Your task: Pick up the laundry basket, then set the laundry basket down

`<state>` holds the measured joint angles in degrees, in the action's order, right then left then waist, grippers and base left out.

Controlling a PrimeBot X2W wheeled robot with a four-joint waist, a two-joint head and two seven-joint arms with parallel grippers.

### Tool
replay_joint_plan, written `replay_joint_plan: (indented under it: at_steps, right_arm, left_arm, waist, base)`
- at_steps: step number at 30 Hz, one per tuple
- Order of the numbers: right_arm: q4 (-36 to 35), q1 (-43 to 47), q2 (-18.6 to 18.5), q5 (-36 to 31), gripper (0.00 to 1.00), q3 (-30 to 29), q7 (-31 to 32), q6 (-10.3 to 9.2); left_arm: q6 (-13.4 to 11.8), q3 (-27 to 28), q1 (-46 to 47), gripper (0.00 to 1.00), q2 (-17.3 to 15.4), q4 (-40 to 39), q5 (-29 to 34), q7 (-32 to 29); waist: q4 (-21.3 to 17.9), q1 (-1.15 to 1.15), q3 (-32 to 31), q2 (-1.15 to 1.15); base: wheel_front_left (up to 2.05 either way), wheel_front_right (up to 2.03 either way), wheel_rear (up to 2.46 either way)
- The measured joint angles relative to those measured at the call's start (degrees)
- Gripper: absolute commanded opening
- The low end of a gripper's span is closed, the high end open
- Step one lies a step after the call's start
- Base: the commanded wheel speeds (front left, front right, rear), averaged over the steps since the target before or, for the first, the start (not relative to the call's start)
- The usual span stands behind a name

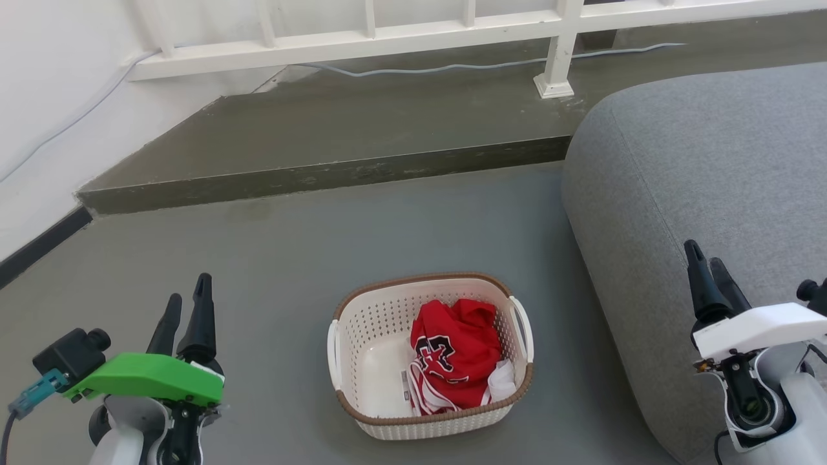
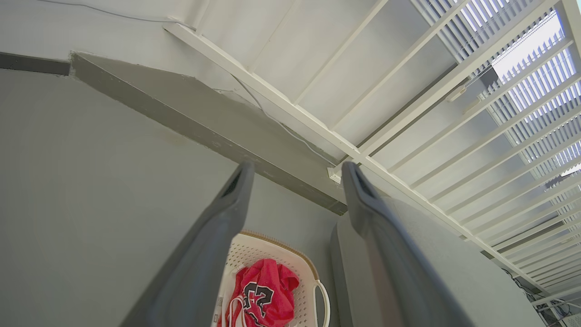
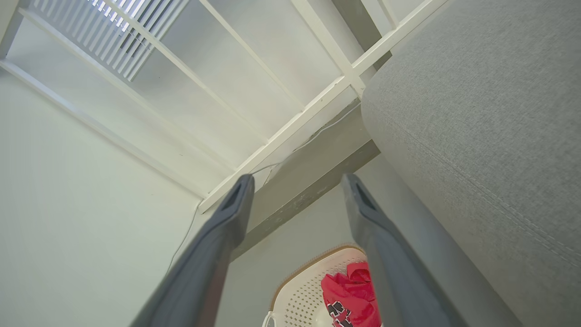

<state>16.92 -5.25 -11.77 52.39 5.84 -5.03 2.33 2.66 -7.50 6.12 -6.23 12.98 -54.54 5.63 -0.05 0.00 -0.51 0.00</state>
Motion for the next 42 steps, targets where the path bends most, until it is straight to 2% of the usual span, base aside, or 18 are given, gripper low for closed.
replay_joint_plan:
  at_steps: [23, 42]
  right_arm:
    - [0.27, -0.22, -0.38, -14.35, 1.0, 4.02, -3.59, -2.34]
    - [0.64, -0.71, -0.57, -28.03, 1.0, 7.35, -7.09, -2.5]
  left_arm:
    - [-3.24, -3.52, -0.01, 1.0, 0.43, 1.16, 14.59, 3.48]
    - [-5.06, -5.92, -0.01, 1.0, 1.27, 2.24, 28.19, 6.56]
  waist:
    - [-0.07, 0.0, -0.46, 0.0]
    - [-0.24, 0.0, -0.81, 0.0]
  base:
    - [0.0, 0.0, 0.0]
    - [0.0, 0.0, 0.0]
